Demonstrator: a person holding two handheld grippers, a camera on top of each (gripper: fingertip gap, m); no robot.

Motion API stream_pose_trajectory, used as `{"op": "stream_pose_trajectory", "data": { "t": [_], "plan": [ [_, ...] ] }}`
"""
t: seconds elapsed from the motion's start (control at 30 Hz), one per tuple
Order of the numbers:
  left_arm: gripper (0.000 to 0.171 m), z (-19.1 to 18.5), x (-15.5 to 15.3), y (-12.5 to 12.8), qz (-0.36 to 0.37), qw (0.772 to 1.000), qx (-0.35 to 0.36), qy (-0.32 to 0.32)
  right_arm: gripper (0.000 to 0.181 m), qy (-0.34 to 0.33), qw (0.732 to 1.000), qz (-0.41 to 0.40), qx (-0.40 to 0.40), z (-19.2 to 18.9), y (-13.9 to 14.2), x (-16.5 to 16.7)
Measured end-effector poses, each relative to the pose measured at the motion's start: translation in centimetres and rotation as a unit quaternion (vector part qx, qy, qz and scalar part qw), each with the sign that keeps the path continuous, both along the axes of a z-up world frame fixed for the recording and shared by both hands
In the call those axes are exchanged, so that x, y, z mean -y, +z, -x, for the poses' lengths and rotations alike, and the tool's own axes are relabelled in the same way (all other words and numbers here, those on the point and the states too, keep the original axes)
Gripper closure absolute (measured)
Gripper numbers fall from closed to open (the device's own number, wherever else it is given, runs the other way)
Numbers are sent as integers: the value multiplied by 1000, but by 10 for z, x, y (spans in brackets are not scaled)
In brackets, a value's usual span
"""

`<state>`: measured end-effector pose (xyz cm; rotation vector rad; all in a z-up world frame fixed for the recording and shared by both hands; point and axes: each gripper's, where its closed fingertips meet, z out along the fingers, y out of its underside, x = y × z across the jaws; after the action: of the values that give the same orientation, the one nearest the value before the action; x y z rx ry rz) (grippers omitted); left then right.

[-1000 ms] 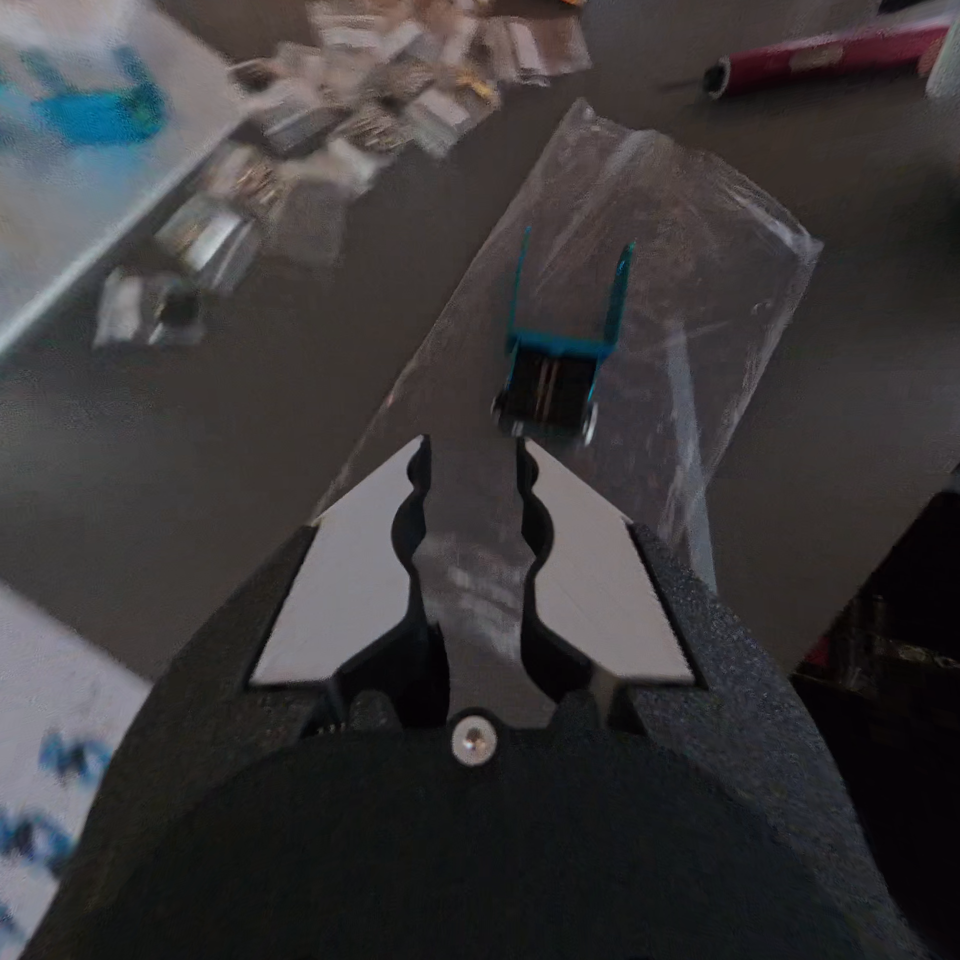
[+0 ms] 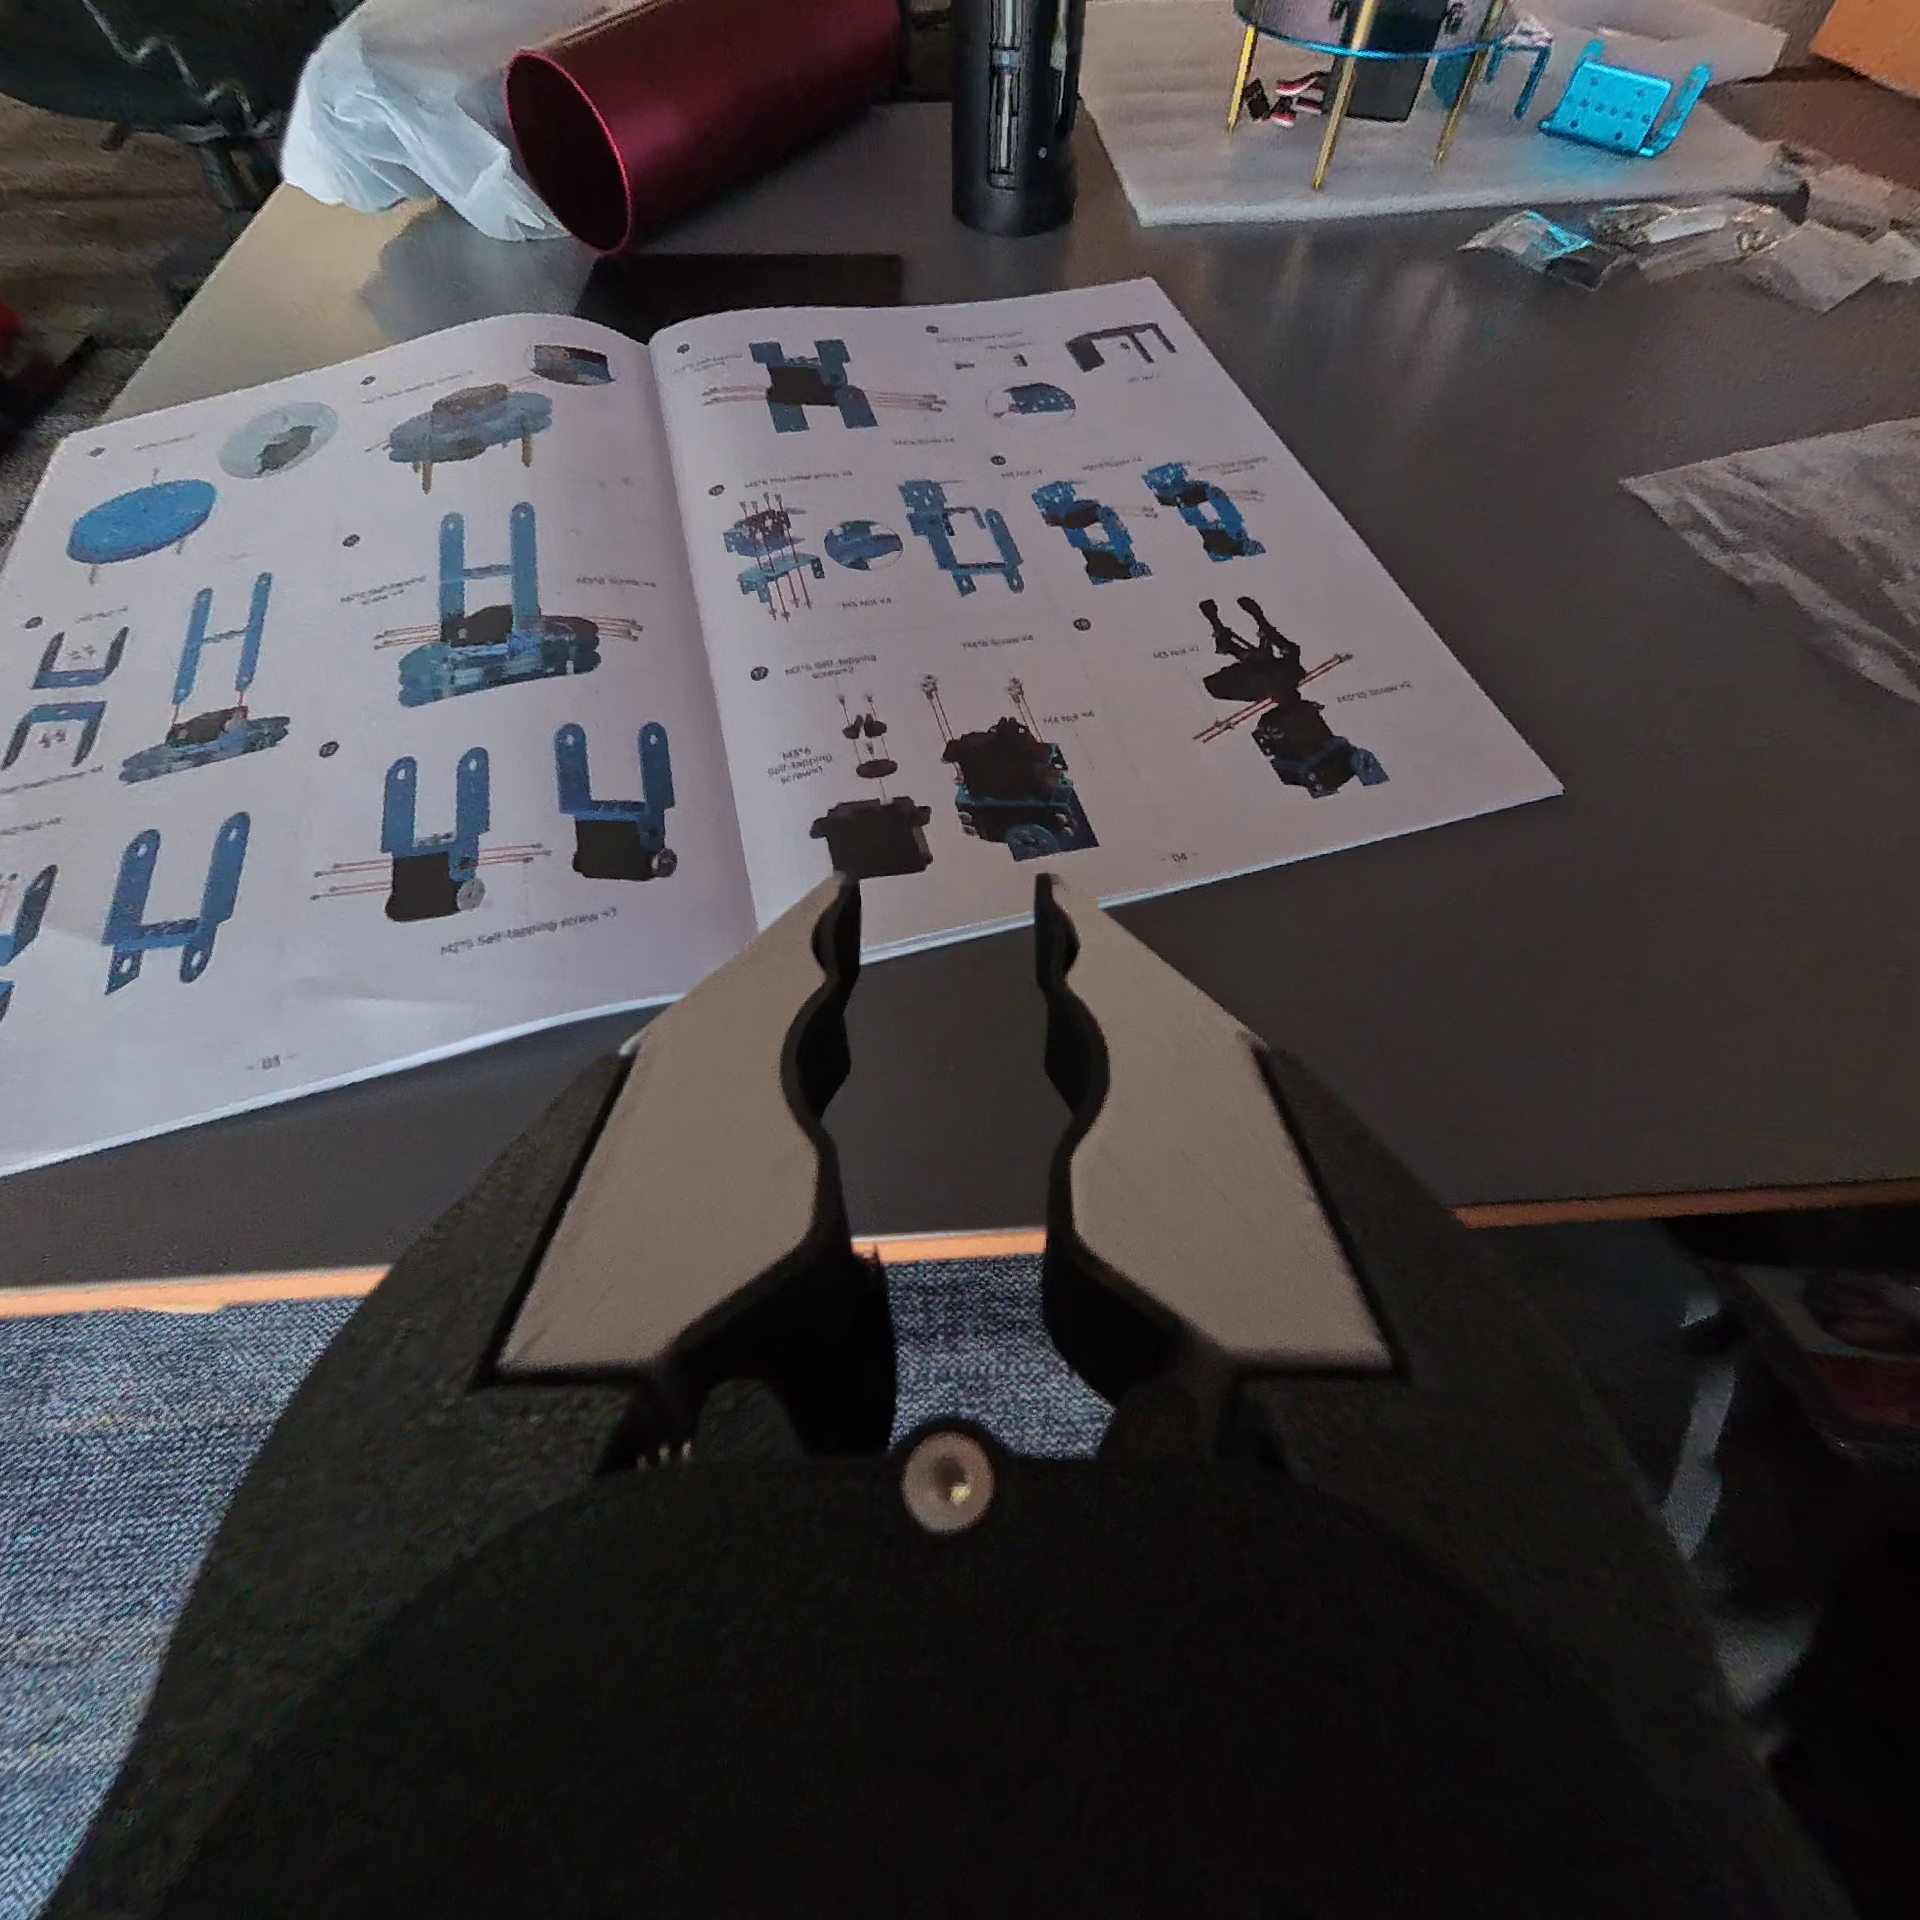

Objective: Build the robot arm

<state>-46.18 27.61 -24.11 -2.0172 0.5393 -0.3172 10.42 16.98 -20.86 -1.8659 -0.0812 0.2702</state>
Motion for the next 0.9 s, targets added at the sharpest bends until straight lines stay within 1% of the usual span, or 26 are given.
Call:
{"op": "stream_pose_trajectory", "data": {
  "t": [0.2, 0.4, 0.47, 0.57, 0.67, 0.9],
  "plan": [
    [140, 5, -14, -7, 7, 1000, -17, -3, 141, -10, 1000, 2, -2, -4, -1, -1],
    [140, -8, -23, -1, 3, 1000, 15, -16, 141, -8, 1000, 1, -15, -5, 0, -1],
    [140, -11, -27, -1, 4, 1000, 14, -15, 141, -8, 1000, 3, -16, -5, -1, -2],
    [140, -12, -34, -2, 7, 1000, 3, -4, 141, -8, 1000, 5, -12, -5, -2, -2],
    [139, -4, -41, -1, 7, 1000, -11, 18, 141, -6, 1000, 6, -11, -4, -2, -2],
    [140, 2, -42, 5, 6, 999, -15, 32, 141, -2, 1000, 11, -10, -3, -3, -2]
  ]
}}
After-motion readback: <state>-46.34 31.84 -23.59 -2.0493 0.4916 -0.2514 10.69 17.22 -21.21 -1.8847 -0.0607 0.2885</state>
